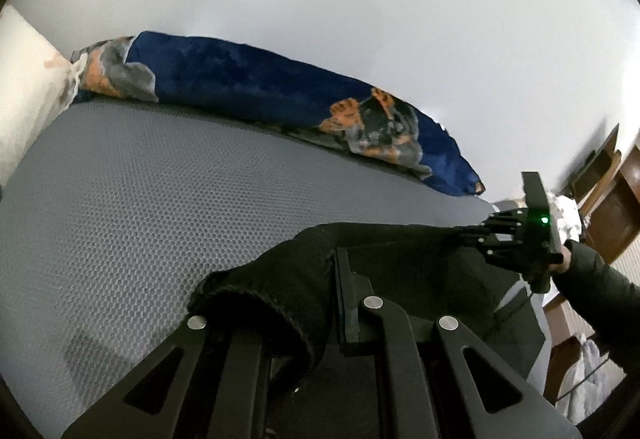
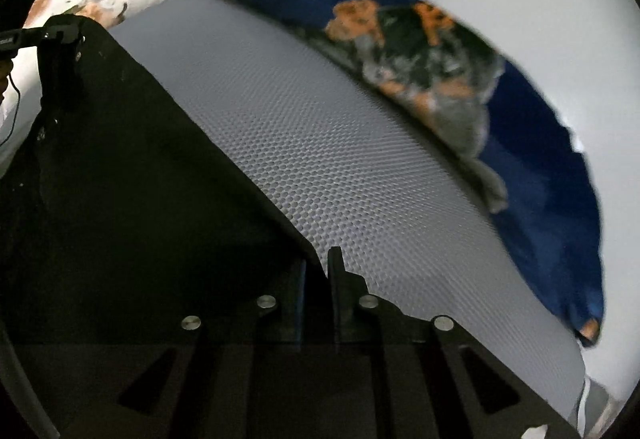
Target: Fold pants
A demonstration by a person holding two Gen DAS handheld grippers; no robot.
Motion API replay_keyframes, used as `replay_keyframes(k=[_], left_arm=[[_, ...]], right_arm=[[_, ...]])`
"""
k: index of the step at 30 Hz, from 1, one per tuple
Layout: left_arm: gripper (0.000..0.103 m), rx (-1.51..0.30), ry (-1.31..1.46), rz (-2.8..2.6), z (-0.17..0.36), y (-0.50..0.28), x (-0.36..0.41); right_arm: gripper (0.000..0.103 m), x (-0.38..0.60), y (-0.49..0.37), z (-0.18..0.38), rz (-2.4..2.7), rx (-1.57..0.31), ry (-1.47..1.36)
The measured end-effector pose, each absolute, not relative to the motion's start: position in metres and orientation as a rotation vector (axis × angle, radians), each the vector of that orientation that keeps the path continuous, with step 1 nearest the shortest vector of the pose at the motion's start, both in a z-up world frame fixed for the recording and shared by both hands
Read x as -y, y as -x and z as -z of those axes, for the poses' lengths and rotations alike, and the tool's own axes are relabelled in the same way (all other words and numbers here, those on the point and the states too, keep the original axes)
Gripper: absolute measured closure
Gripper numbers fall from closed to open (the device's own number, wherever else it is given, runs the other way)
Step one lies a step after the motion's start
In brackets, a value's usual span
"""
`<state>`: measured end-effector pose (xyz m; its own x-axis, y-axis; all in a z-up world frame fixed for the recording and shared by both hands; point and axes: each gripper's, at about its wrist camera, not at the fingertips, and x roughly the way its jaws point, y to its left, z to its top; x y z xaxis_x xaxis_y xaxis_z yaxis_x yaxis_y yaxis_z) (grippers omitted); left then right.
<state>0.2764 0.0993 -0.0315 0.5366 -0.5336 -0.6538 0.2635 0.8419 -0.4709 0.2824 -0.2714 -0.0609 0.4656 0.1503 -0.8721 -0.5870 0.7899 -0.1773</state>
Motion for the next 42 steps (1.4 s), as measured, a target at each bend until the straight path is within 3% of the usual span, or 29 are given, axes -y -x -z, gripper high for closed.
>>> replay_keyframes(k=[7, 16, 32, 39, 42], left_arm=[[0.093, -0.860, 0.280, 0.544, 0.002, -0.232, -0.092], [0.093, -0.900, 0.223, 0.639, -0.004, -0.144, -0.093], [0.089, -1.190, 0.034, 0.632, 0.068, -0.067, -0.083], [0.073, -1.263, -0.018, 0.581, 0.071, -0.066, -0.081], [0.039, -1.282, -0.084, 0.506, 0.061, -0.066, -0.084]], right_arm=[[0.095, 0.283, -0.207, 0.018, -0.397, -0.932, 0.455], [0.096, 0.286, -0.103, 0.011, -0.365, -0.939, 0.367], [0.096, 0.280, -0.025, 0.088, -0.398, -1.120, 0.249], [0.095, 0.277, -0.029, 0.116, -0.396, -1.168, 0.232], [0.095, 0.278, -0.030, 0.116, -0.400, -1.168, 0.222]])
